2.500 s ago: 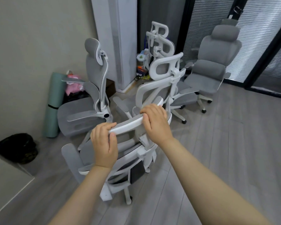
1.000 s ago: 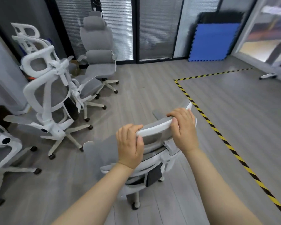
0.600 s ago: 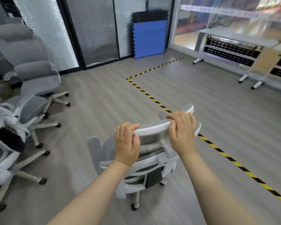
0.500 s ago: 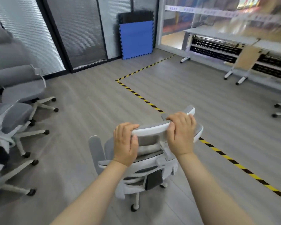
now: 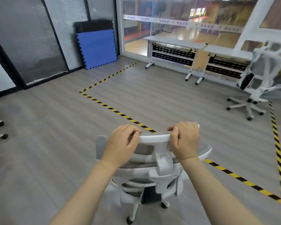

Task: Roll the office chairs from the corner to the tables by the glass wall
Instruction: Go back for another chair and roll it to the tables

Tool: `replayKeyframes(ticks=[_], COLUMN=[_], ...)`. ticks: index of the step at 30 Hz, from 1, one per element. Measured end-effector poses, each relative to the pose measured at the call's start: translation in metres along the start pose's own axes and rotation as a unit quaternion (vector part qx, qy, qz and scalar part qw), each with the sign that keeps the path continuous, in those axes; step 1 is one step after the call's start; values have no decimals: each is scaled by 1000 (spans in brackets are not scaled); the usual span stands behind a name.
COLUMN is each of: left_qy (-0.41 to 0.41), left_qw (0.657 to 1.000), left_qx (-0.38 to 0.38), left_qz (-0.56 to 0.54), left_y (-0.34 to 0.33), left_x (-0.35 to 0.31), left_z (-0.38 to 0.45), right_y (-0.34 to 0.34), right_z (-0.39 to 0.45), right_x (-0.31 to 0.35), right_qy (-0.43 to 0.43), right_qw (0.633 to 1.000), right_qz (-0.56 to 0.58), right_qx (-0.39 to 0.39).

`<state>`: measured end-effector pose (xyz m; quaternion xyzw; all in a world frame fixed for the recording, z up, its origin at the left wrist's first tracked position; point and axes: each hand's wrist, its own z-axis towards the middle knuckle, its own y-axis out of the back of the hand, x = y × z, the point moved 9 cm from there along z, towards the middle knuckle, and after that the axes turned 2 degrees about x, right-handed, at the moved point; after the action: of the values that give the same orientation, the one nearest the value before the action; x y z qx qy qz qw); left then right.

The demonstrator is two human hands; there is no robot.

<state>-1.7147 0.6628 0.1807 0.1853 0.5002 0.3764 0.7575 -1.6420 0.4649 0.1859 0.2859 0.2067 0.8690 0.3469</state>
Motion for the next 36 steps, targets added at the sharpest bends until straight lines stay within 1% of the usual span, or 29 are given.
replayKeyframes(ticks=[2, 3, 8, 11, 16, 20, 24, 27, 31, 36], left_qy=[-53, -66, -144, -167, -187, -200, -220, -225, -217, -202], left_qw=[995, 993, 981, 975, 971, 970, 967, 970, 975, 979], left_qx=[56, 54, -74, -101, -122, -119, -113, -68, -13, -5], left_qz=[64, 84, 105, 104, 87, 76, 63, 59, 47, 39], left_y=[-31, -44, -88, -114, -153, -188, -224, -255, -292, -341], left_x=[-21, -27, -35, -36, -30, -24, -14, -6, 7, 25], left_z=[25, 35, 71, 104, 169, 227, 283, 328, 402, 496], right_y=[3, 4, 3, -1, -22, -42, -68, -87, -117, -157], right_z=[11, 16, 35, 55, 97, 129, 159, 182, 223, 281], right_x=[-23, -34, -85, -117, -170, -218, -264, -304, -349, -414], right_qy=[-7, -7, 6, -6, -21, -35, -51, -79, -89, -114], right_qw=[1000, 1000, 999, 998, 995, 993, 990, 989, 987, 980], right_qz=[-14, -21, -37, -47, -75, -93, -109, -116, -126, -158], right_qx=[-10, -11, -16, -30, -54, -70, -68, -56, -36, -46])
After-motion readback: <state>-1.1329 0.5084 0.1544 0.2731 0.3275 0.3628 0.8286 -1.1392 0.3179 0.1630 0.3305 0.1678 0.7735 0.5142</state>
